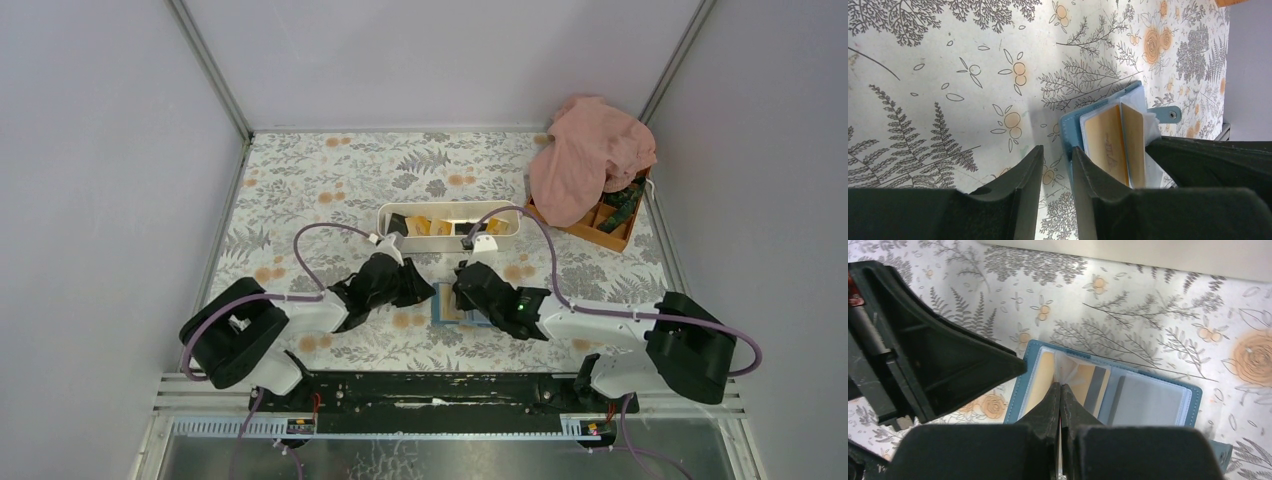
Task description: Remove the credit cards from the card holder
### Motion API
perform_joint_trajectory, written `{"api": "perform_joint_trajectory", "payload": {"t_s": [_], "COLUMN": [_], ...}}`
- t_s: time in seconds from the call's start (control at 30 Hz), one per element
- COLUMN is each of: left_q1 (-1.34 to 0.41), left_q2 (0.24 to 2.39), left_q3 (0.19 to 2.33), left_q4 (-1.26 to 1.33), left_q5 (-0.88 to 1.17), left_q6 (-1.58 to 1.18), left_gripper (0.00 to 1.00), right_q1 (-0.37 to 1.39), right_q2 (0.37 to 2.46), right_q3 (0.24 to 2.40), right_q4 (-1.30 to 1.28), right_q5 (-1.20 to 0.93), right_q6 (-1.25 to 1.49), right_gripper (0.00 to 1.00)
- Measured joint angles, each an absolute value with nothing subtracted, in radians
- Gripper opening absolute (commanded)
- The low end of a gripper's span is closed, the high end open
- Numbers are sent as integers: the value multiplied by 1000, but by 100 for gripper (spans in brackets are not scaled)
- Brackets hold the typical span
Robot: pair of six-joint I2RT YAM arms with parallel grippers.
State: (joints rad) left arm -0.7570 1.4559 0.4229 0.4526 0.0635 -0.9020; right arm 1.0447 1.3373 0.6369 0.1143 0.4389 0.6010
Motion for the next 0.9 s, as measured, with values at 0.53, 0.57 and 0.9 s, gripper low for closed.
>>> {"api": "perform_joint_trajectory", "payload": {"t_s": [0.53,0.57,0.9], "left_q1": [-773,-777,-800], "left_q2": [1449,1433,1474], "left_q3": [480,484,527], "left_q4": [414,410,498], "left_q5": [53,58,199], "left_q6": [-895,-895,-942], "left_gripper": [28,28,27], "right_q1": [1000,999,999], "right_q2": [1185,1182,1179], "right_q3": [508,506,500], "right_q4": [119,120,126], "right_q5": [461,461,460], "right_q6": [646,646,646], "right_gripper": [0,0,0]}}
